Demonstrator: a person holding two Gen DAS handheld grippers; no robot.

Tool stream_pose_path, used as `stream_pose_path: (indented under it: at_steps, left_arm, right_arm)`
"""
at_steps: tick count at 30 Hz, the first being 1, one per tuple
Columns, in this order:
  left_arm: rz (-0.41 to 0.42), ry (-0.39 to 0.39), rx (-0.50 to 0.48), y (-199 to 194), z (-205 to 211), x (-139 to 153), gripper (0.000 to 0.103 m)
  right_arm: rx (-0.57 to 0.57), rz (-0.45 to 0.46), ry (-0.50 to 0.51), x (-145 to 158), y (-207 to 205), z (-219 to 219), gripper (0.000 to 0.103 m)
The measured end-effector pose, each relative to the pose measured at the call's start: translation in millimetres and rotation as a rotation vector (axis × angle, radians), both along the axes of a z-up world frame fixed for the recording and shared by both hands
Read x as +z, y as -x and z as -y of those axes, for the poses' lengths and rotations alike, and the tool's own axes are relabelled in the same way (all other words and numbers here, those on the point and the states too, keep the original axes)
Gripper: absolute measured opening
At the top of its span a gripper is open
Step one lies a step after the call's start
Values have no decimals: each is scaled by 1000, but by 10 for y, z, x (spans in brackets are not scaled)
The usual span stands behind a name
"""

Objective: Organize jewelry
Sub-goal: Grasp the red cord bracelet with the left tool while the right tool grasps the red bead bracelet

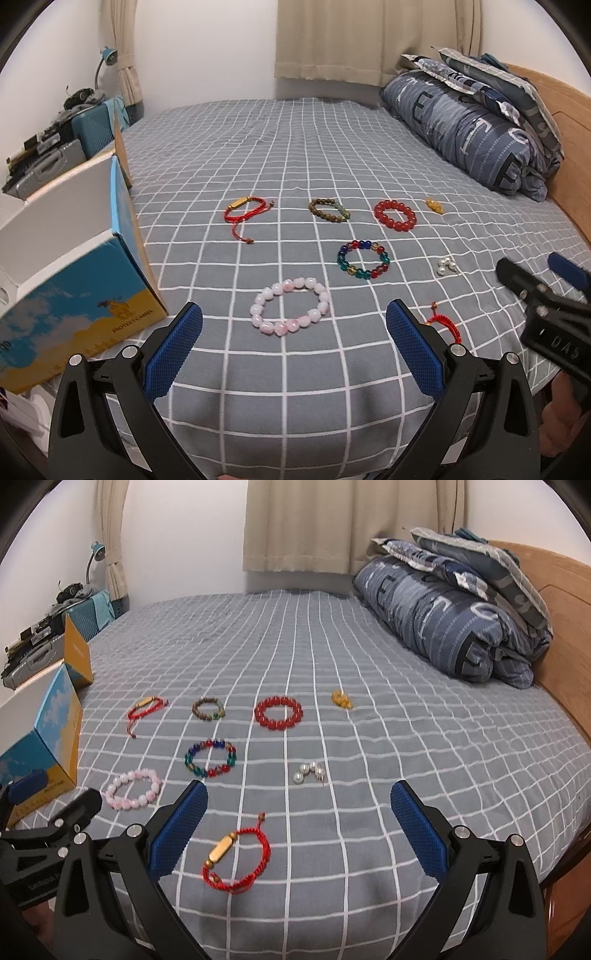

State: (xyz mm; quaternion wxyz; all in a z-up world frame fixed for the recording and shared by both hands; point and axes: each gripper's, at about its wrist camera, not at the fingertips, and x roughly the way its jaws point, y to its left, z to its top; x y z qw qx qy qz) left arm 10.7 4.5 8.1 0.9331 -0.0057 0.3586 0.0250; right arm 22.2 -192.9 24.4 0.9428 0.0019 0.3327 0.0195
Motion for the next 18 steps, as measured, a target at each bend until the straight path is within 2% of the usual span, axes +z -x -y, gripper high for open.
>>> stream_pose_path:
  at_steps: [9,14,18]
  left_arm:
    - [-17,31,31,-337,-175,288,97]
    - [-38,49,49,-747,-274,423,97]
    - [-58,42,56,-1136,-333,477,97]
  right_arm:
    - [-11,26,-23,351,-316,-37,95]
    - [-17,17,-9,517,-671,-60,95]
    - [-9,-25,5,540,-1038,-86,95]
